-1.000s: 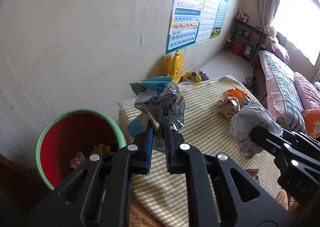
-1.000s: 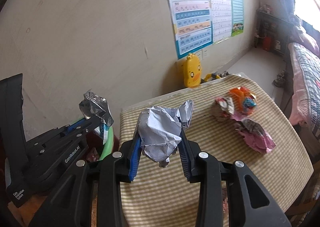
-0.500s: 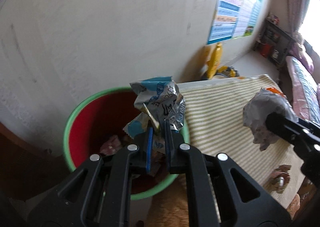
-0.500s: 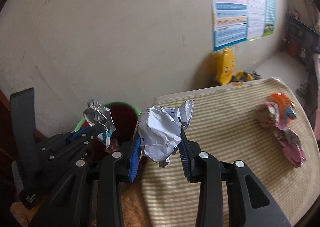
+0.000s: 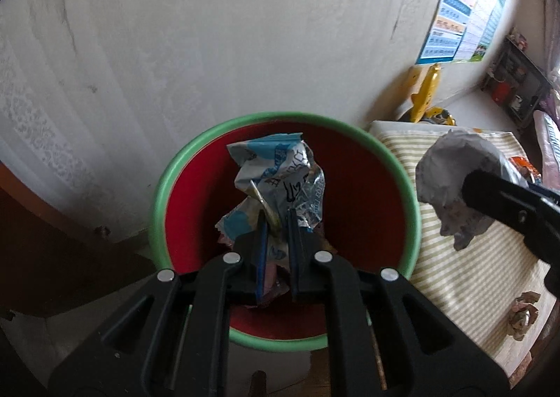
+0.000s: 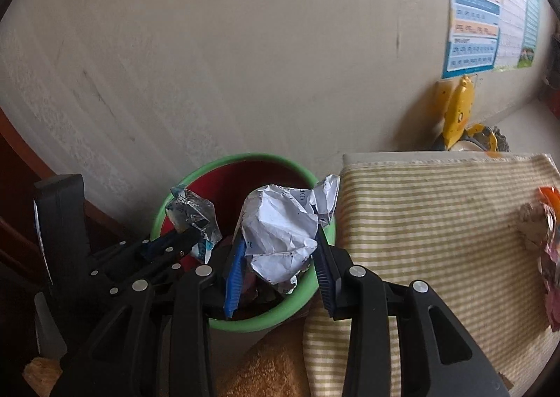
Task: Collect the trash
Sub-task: 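Open both tools over the red bin to drop the wrapper and paper, then grasp the pink snack bag with the right tool while the left tool grasps the brown crumpled paper, then carry the brown paper and pink bag over the red bin with both tools, then open both tools over the red bin to drop the paper and pink bag, then grasp the orange-blue chip bag with the right tool while the left tool grasps the white-red paper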
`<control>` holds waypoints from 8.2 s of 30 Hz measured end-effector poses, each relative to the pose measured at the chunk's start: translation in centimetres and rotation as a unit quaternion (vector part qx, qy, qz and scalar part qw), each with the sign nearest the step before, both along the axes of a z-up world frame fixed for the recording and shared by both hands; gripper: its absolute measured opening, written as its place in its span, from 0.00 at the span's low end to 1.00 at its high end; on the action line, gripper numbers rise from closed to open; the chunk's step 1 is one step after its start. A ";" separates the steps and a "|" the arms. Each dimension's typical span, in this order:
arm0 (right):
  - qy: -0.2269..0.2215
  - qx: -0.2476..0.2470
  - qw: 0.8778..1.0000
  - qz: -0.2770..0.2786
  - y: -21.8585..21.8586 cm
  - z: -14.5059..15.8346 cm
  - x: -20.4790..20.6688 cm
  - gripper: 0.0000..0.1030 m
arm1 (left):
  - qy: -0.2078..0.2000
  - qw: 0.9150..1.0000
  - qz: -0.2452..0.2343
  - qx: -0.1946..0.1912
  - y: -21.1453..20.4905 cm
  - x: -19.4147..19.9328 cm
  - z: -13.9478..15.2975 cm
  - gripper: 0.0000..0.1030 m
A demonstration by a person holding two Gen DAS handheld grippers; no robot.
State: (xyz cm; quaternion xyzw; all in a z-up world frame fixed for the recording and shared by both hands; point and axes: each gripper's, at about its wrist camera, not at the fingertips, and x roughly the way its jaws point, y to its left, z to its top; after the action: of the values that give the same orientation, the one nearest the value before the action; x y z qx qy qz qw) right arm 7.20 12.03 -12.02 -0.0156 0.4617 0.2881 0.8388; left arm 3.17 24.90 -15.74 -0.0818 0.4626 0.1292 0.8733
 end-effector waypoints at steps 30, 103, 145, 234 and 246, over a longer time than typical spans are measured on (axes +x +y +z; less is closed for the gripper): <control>0.013 -0.035 0.984 -0.174 -17.8 -1.6 -3.5 0.62 | -0.014 0.999 -0.045 0.012 -4.2 0.1 1.7 0.43; 0.085 0.025 0.907 -0.411 -40.7 -7.9 -10.5 0.55 | 0.114 0.892 -0.438 -0.018 -37.0 -3.0 -5.3 0.56; -0.008 0.062 0.945 -0.320 -31.1 2.7 -9.1 0.26 | -0.100 0.962 -0.254 0.026 -22.4 -0.3 8.8 0.31; 0.054 0.048 0.924 -0.376 -38.9 -3.8 -3.7 0.37 | -0.033 0.962 -0.268 -0.034 -29.5 10.4 0.4 0.70; 0.038 0.064 0.921 -0.383 -36.9 -3.5 -10.0 0.38 | -0.015 0.953 -0.303 -0.015 -38.5 16.1 -2.8 0.78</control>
State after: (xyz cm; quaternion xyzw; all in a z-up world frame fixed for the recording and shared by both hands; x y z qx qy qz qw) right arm -2.79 -24.88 -15.52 0.2277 0.4443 -0.0260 0.8661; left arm 19.25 -13.56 -18.58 0.0473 0.4546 -0.1494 0.8768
